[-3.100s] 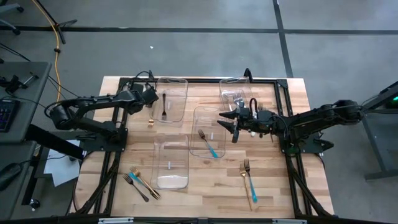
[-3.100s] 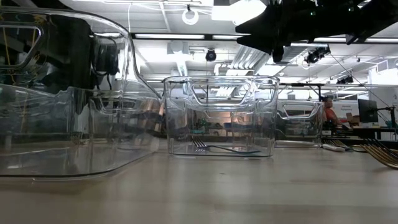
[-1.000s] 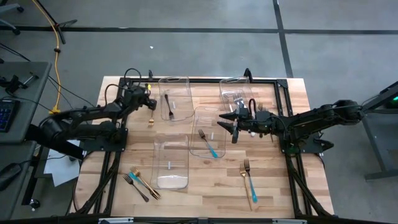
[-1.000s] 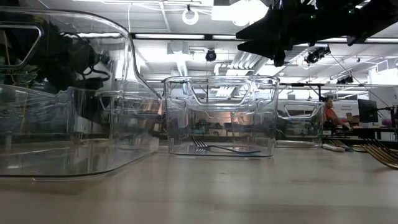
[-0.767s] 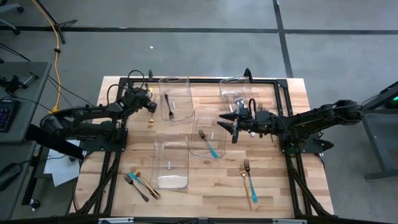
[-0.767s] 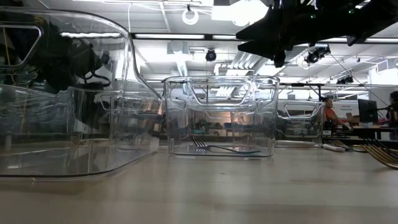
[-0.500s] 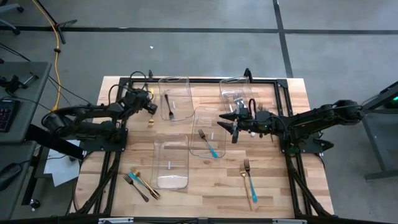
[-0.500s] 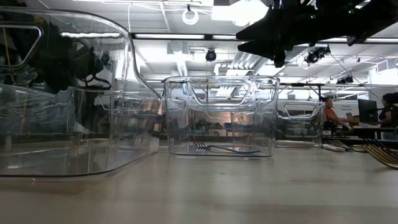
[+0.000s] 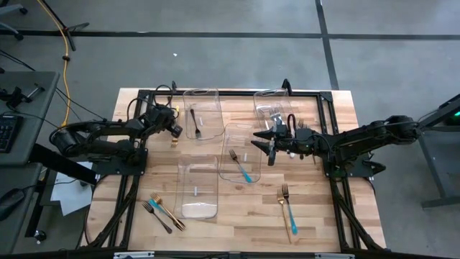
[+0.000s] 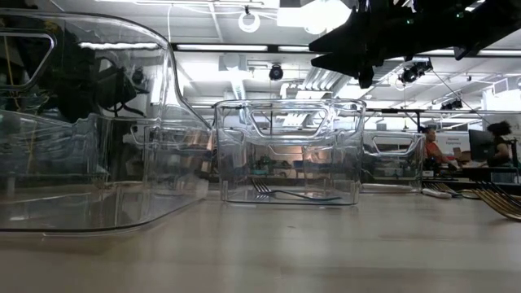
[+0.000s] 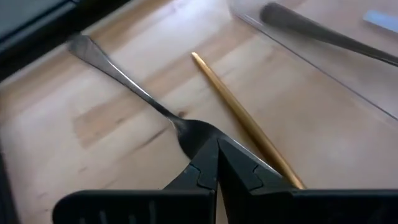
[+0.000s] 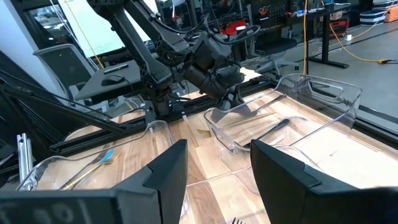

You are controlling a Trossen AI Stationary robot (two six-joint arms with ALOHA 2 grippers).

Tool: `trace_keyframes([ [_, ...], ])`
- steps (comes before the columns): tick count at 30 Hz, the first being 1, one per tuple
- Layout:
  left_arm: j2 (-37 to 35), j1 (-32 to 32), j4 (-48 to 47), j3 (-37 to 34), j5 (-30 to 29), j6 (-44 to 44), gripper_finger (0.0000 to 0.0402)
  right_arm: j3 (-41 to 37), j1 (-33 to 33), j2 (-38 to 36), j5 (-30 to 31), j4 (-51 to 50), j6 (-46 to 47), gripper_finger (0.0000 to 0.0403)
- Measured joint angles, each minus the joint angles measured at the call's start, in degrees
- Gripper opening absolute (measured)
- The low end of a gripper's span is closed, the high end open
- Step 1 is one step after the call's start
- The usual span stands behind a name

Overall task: Sort silverware by color (type)
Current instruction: Put the black fork into the top left transparent bin

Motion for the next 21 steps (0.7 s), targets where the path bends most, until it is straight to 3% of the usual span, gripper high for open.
trace_keyframes([
  [13,-0.5,0.0,-8.1,0.4,1.2,-6.1,0.0,0.0,0.0,0.0,0.0,0.0,0.0,0.0171],
  [21,-4.3,0.0,-15.1,0.4,4.2,-16.8,0.0,0.0,0.0,0.0,0.0,0.0,0.0,0.0171],
])
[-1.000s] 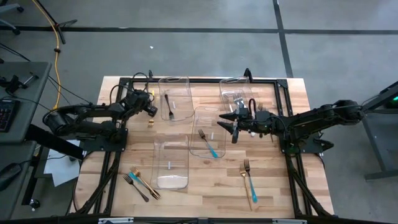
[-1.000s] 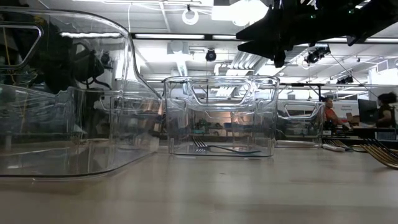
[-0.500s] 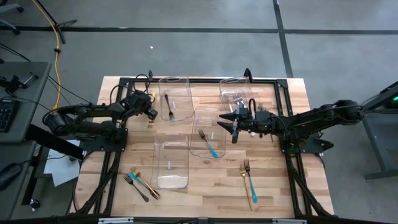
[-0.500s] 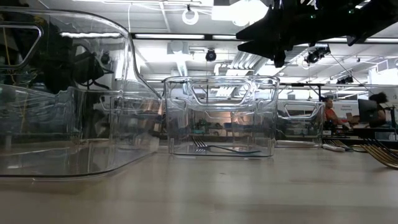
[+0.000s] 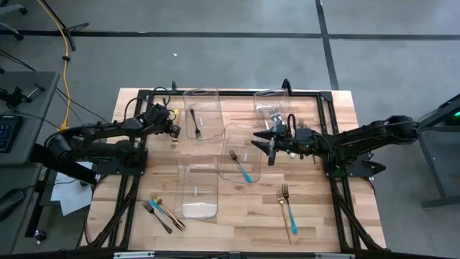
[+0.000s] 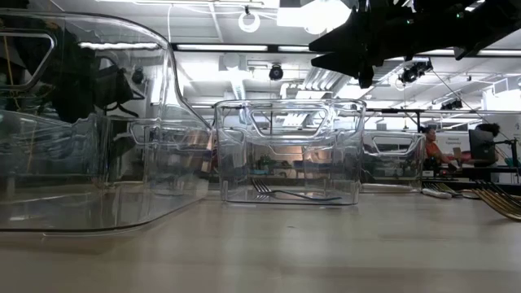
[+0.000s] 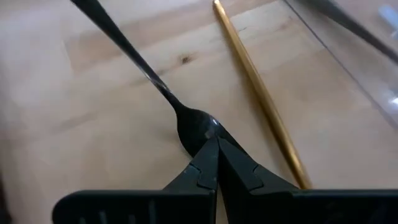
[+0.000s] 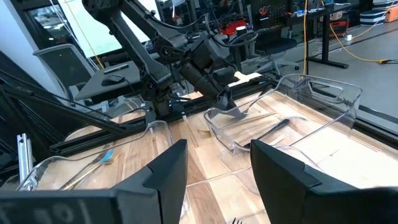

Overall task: Sort silverware by color (type)
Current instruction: Put the black fork into the top left transparent bin

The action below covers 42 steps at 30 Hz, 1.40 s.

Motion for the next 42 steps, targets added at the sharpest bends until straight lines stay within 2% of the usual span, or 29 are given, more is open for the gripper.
trace_keyframes([
  [5,-3.7,-0.3,-4.7,-0.2,4.6,-7.2,0.0,0.0,0.0,0.0,0.0,0.0,1.0,0.0171],
  [15,-12.0,-7.4,-16.7,-0.3,4.7,-16.0,0.0,0.0,0.0,0.0,0.0,0.0,1.0,0.0171],
  [24,-17.6,-17.3,-23.6,-0.3,7.4,-23.4,0.0,0.0,0.0,0.0,0.0,0.6,1.0,0.0171],
  [37,-20.3,-33.6,-25.7,0.1,9.1,-35.1,0.0,0.0,0.0,0.0,0.0,0.5,1.0,0.0171],
  [42,-20.3,-38.1,-27.7,4.1,4.1,-36.7,0.0,0.0,0.0,0.0,0.0,0.5,1.0,0.0171],
])
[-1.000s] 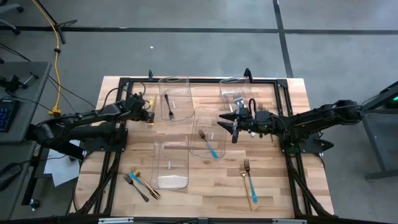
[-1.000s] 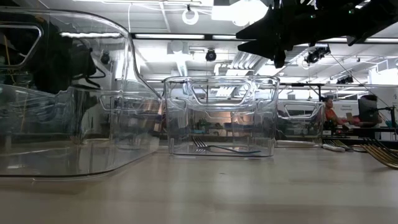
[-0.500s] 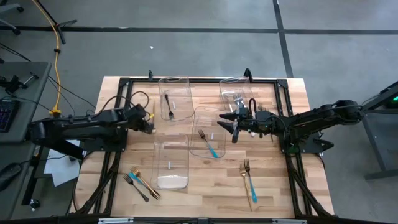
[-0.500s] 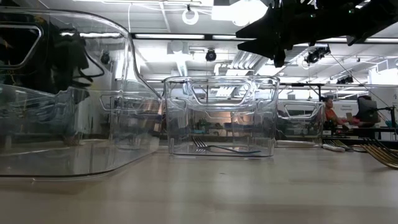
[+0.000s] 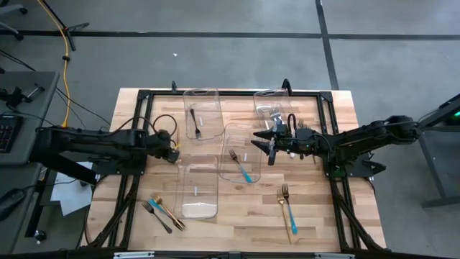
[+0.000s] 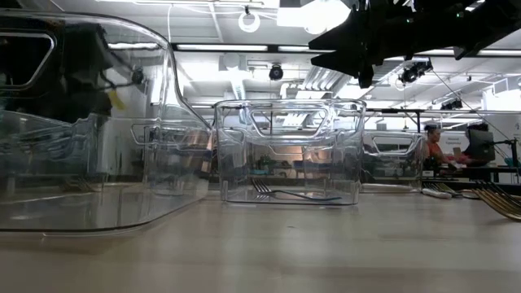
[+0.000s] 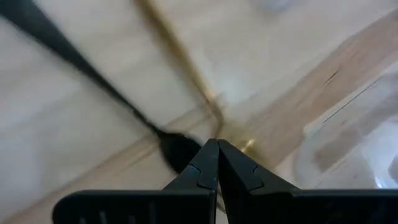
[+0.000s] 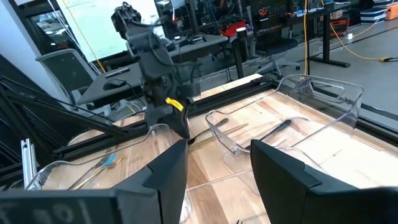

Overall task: Sort silverware by color (type)
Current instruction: Put the black fork into the top left transparent bin

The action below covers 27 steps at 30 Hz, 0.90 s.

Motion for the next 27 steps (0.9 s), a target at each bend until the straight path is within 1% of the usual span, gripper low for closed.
trace_keyframes([
  [7,0.0,-2.0,-3.9,6.1,-10.4,-0.1,0.0,0.0,0.0,0.0,0.0,0.0,0.0,0.0171],
  [11,-0.1,-2.8,-5.0,6.9,-19.2,-2.0,0.0,0.0,0.0,0.0,0.0,0.0,0.3,0.0171],
  [15,0.5,-4.6,-5.0,6.8,-25.1,-4.4,0.0,0.0,0.0,0.0,0.0,0.0,0.9,0.0171],
  [20,1.7,-7.6,-4.6,5.2,-30.8,-9.8,0.0011,0.0,0.0,0.0,0.0,0.0,0.9,0.0171],
  [27,3.4,-10.6,-4.3,0.2,-33.9,-21.6,0.0059,0.0,0.0,0.0,0.0,0.0,0.8,0.0171],
])
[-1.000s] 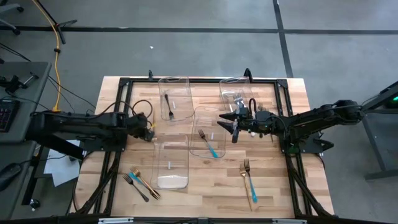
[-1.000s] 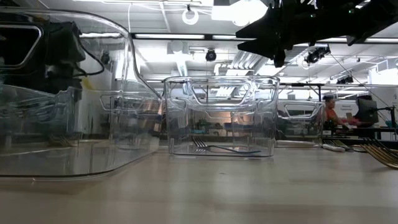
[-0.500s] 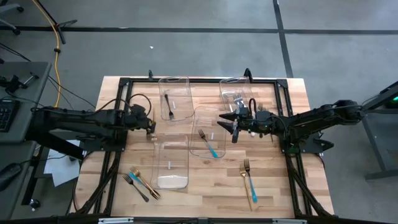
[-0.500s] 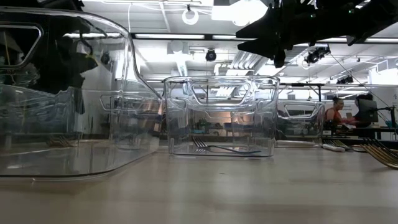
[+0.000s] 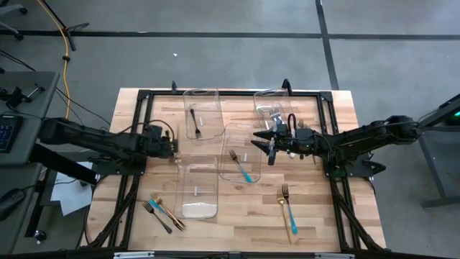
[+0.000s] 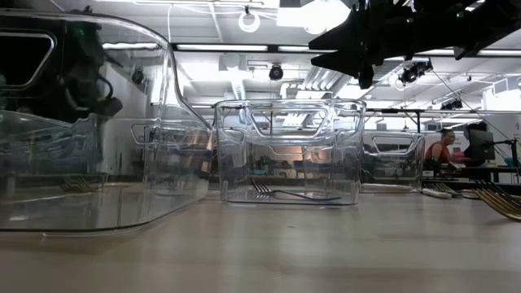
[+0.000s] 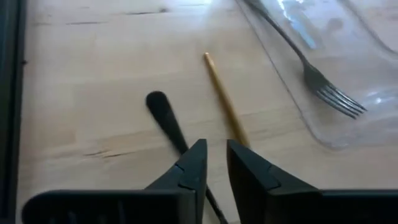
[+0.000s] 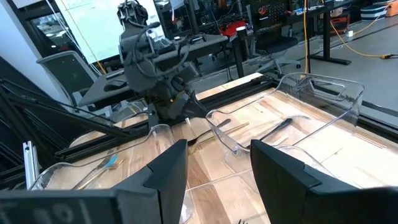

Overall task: Sort silverware by color (type)
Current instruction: Put the black fork into the top left transparent bin

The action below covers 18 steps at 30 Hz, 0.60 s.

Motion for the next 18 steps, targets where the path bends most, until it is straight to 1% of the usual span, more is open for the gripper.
trace_keyframes([
  [4,0.9,-0.5,0.6,-1.2,-0.7,-3.6,0.0085,0.0,0.0,0.0,0.0,0.0,-1.3,0.0171],
  [9,3.2,-0.5,3.8,-3.0,2.3,-6.2,0.0108,0.0,0.0,0.0,0.0,0.0,-1.5,0.0171],
  [14,7.8,-0.5,9.9,-4.6,3.3,-7.5,0.0115,0.0,0.0,0.0,0.0,0.7,-1.5,0.0171],
  [18,12.2,-0.5,11.3,-4.5,3.1,-9.1,0.0115,0.0,0.0,0.0,0.0,1.0,-0.9,0.0171],
])
